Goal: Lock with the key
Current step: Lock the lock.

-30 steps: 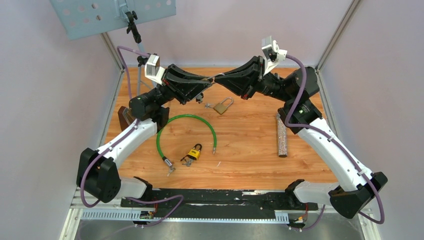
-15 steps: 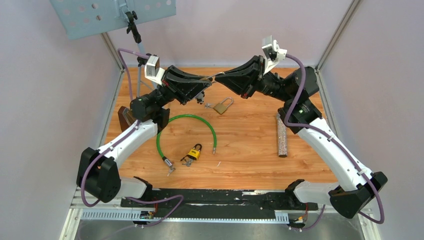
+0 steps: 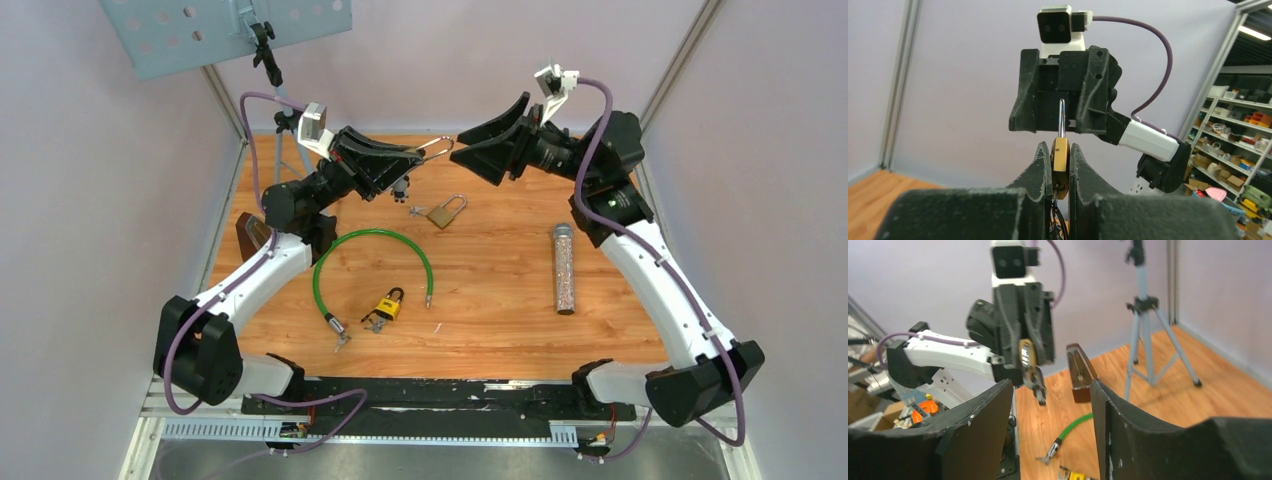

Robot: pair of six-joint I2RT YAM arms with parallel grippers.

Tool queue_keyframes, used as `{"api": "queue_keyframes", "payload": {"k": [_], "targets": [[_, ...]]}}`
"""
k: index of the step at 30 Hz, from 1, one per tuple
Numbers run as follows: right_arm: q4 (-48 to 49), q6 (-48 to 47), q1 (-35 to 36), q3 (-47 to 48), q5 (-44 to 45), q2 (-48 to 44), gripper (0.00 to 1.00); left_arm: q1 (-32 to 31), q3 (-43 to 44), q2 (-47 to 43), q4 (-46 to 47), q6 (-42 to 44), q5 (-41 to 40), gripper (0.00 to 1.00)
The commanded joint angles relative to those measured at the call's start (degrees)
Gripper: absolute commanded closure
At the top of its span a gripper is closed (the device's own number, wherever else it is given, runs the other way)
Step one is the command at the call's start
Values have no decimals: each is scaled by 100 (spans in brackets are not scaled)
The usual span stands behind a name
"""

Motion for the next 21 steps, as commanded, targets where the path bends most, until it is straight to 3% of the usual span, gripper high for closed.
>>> {"api": "queue_keyframes", "payload": {"k": [1, 6, 10, 14, 17, 21], "targets": [[-297, 1343, -721, 111, -1024, 269, 41, 245, 256, -284, -992, 125, 244, 100], [132, 781, -742, -700, -389, -384, 35, 419, 279, -378, -2066, 341, 615, 100], [-464, 411, -758, -588, -100, -422, 29, 492, 422, -387, -2674, 393, 995, 100], [-676, 739, -752, -438, -212, -155, 34, 499, 486, -338, -2846, 284, 1362, 100], [-641, 863, -727, -429, -373, -38, 45, 499, 494, -270, -2731, -23, 1588, 100], [-641, 814, -664, -487, -422, -4, 47, 499, 513, -146, -2436, -483, 1789, 100]]}}
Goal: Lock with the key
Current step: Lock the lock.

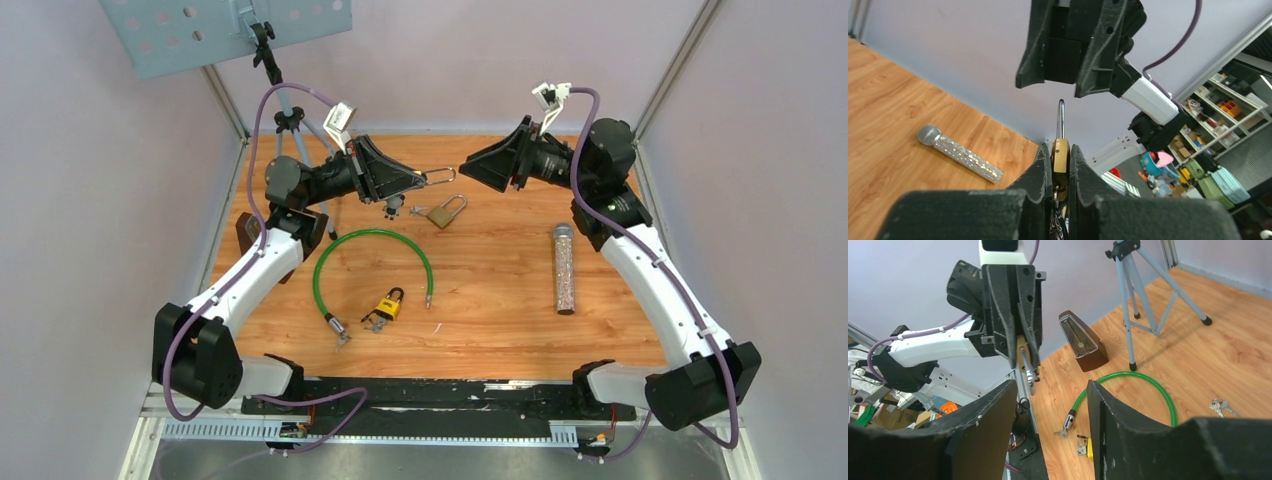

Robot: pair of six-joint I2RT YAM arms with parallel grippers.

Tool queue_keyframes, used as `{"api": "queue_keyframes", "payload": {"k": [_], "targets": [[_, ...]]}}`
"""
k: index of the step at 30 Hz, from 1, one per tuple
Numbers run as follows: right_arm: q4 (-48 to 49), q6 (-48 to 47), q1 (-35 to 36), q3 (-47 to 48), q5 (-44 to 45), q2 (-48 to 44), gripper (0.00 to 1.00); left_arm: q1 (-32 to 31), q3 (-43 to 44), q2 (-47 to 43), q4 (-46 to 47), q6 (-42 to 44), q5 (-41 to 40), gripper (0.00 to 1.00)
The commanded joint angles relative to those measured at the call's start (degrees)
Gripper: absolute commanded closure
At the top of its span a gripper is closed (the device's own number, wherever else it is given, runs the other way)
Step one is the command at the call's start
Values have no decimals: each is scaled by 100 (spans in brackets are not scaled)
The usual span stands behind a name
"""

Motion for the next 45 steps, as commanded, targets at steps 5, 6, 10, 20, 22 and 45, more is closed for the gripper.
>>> {"api": "queue_keyframes", "payload": {"k": [5, 6, 10, 20, 22, 45], "targets": [[-34, 38, 157, 72, -152, 73, 69, 36, 329, 107, 538, -754, 463, 100], [-33, 23, 185, 72, -184, 82, 72, 36, 330, 119, 571, -769, 475, 100], [2, -42, 291, 93, -290, 83, 72, 36, 307, 250, 757, -946, 459, 100], [-50, 181, 304, -213, 792, -186, 55, 36, 325, 406, 1109, -1196, 426, 100], [-42, 220, 303, -278, 1037, -270, 58, 36, 318, 393, 1101, -1180, 403, 100], [275, -40, 613, -271, 92, -265, 78, 37, 183, 222, 967, -1007, 212, 100]]}}
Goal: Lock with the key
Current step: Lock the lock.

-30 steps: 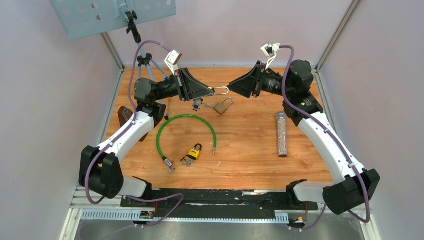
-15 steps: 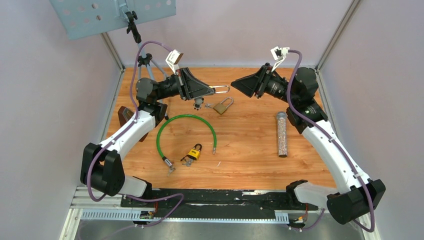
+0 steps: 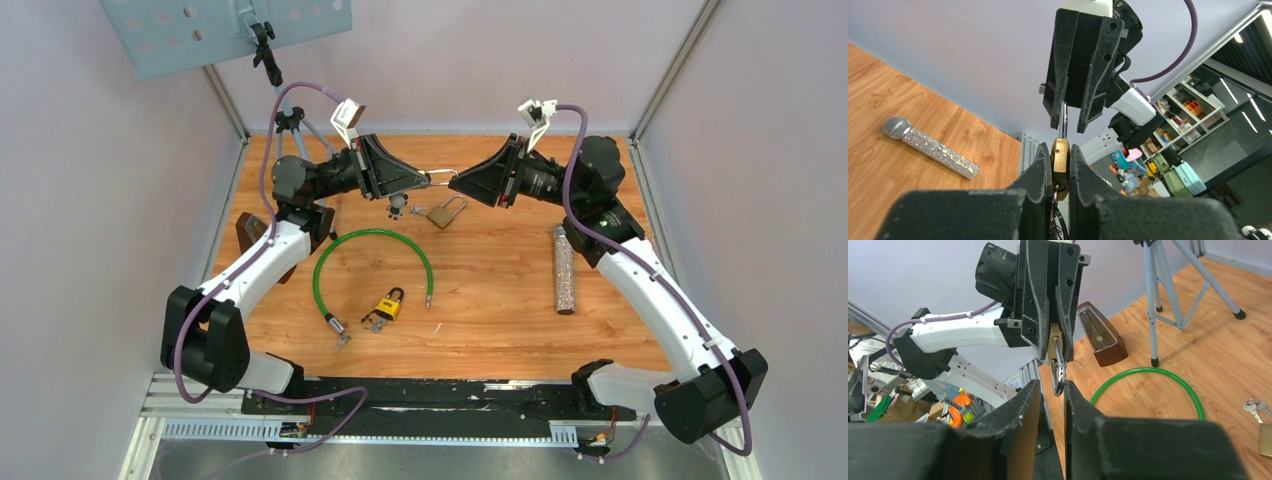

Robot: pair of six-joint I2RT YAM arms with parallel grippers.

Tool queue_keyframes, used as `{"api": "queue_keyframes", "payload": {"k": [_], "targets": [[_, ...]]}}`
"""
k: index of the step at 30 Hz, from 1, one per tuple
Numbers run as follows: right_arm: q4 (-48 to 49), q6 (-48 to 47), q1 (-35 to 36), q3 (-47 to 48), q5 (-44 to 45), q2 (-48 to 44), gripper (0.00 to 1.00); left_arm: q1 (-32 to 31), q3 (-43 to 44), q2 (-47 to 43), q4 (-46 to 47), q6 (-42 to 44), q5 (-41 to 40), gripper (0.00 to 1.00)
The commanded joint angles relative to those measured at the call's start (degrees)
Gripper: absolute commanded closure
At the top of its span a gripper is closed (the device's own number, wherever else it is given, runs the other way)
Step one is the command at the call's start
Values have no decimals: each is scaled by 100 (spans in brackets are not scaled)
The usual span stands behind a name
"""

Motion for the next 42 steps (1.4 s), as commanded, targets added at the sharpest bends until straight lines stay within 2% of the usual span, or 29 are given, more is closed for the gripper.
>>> {"api": "queue_keyframes", "payload": {"k": [1, 3, 4, 14, 24, 34, 39, 42], "targets": [[124, -169, 49, 204, -243, 50, 84, 34, 69, -239, 162, 85, -125, 100], [121, -170, 65, 226, -196, 80, 98, 23, 71, -235, 159, 93, -128, 100], [126, -169, 71, 247, -203, 101, 100, 14, 73, -234, 167, 101, -124, 100], [151, -223, 179, 273, -55, 226, 100, -84, 72, -224, 145, 235, -81, 100], [596, 459, 233, 357, -186, 408, 100, -195, 20, -491, -609, 1353, -292, 100], [739, 871, 252, 375, -122, 537, 100, -299, -50, -595, -827, 1773, -361, 100], [761, 878, 296, 358, -126, 566, 100, -306, -55, -637, -887, 1832, -405, 100], [712, 320, 490, 317, -199, 600, 100, -347, 13, -631, -888, 1779, -510, 100]]}}
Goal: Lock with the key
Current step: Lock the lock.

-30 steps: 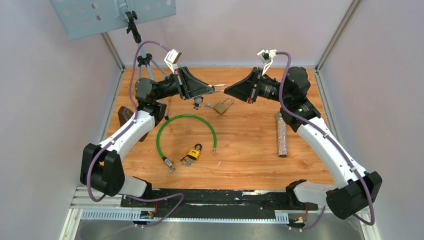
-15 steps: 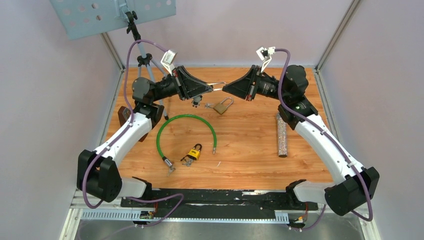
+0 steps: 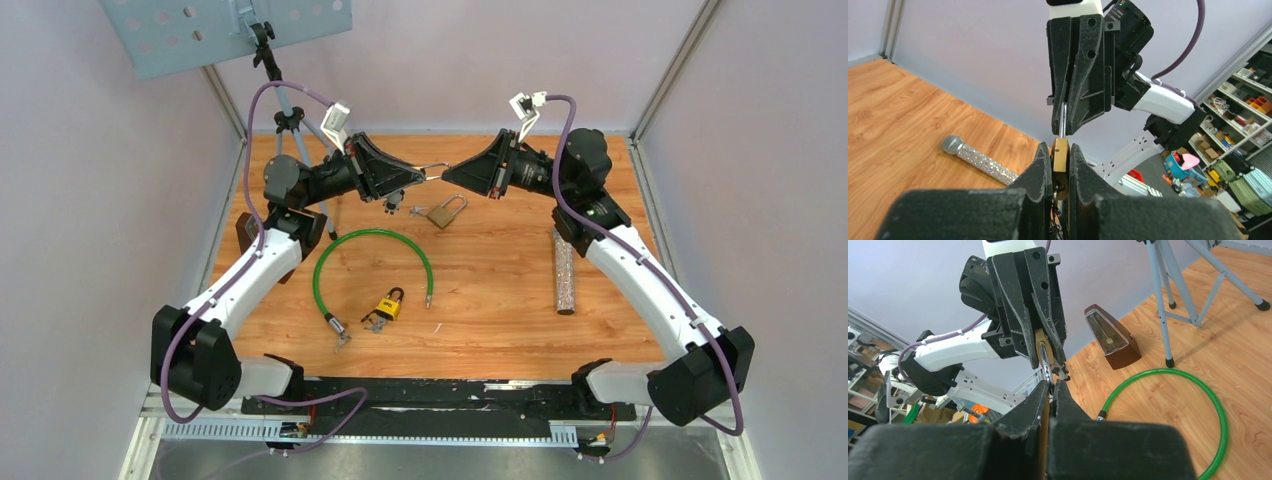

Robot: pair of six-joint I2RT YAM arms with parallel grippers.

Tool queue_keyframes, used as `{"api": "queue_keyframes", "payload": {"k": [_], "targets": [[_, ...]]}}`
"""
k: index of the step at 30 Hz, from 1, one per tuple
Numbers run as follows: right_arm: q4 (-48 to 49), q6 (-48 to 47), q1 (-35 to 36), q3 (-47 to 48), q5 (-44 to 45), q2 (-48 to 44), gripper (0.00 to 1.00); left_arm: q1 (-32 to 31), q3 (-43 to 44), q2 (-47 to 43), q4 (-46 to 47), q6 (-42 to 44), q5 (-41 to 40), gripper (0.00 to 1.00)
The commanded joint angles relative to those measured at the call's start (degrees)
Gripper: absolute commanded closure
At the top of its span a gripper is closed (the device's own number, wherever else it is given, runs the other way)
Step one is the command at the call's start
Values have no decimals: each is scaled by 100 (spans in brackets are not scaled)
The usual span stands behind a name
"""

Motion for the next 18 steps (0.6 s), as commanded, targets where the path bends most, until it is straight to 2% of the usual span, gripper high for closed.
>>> {"api": "queue_keyframes", "payload": {"k": [1, 5, 8, 13, 15, 18], "targets": [[213, -732, 487, 155, -139, 106, 100, -287, 136, -126, 51, 149, -89, 100], [-154, -1905, 665, 171, -181, 210, 100, -337, 189, -48, 97, 142, -139, 100], [-161, -2001, 737, 185, -433, 298, 100, -340, 168, -18, 145, 123, -176, 100], [-60, -1998, 936, 138, -261, 371, 100, -338, 169, 67, 295, 0, -210, 100], [-90, -1954, 942, 150, -51, 364, 100, -334, 150, 63, 350, -4, -199, 100], [-390, -1939, 879, 131, 540, 268, 100, -318, 178, -77, -53, 246, -288, 100]]}}
